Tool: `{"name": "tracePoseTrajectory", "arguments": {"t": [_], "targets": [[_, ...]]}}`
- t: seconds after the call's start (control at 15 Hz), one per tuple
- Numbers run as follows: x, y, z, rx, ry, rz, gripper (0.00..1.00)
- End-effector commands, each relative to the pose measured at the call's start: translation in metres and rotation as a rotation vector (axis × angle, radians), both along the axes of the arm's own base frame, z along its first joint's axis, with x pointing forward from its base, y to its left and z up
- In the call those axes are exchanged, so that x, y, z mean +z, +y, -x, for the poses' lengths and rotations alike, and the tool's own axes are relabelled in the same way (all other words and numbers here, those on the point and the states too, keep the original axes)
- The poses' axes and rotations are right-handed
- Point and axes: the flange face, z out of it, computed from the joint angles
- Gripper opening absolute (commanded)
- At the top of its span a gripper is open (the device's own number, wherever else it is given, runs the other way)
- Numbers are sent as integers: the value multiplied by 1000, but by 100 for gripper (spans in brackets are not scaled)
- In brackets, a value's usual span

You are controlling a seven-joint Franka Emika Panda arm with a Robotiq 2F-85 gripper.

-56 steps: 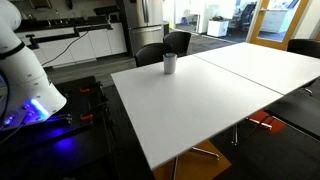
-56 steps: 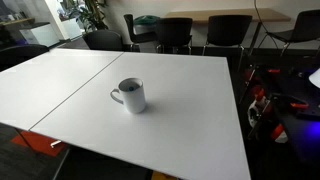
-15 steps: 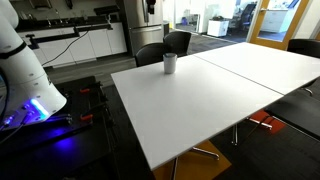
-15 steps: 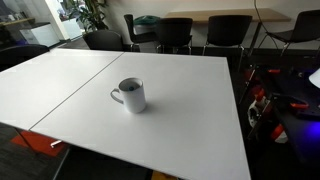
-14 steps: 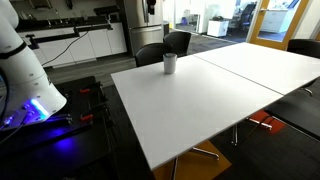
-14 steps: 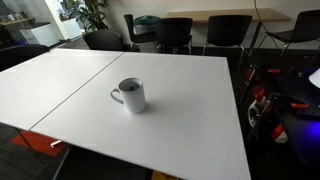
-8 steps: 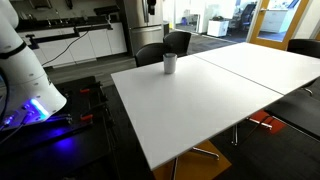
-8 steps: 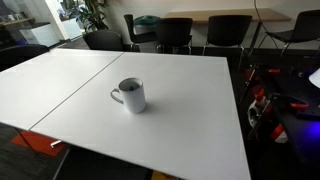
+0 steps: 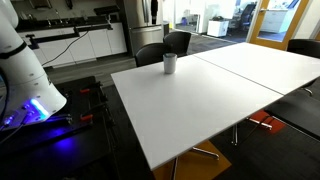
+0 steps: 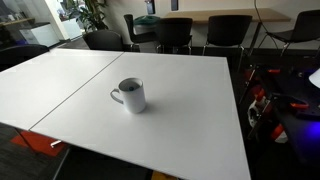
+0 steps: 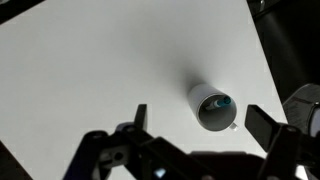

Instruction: Remove the marker from the cup and put it on the table , and then move the cup to the center

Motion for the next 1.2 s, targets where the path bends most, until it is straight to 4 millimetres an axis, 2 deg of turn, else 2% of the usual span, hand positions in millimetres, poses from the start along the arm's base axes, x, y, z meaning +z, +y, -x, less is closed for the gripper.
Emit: {"name": "tracePoseTrajectory", "arguments": {"t": [0.0,0.27,0.53,1.13], "targets": [[-20,16,-16,-47,-42,-40,100],[-51,28,-36,-61,-58,-152,100],[-75,33,-47,-65,-8,-242,100],[-118,36,-75,-158,147,-192,100]]}}
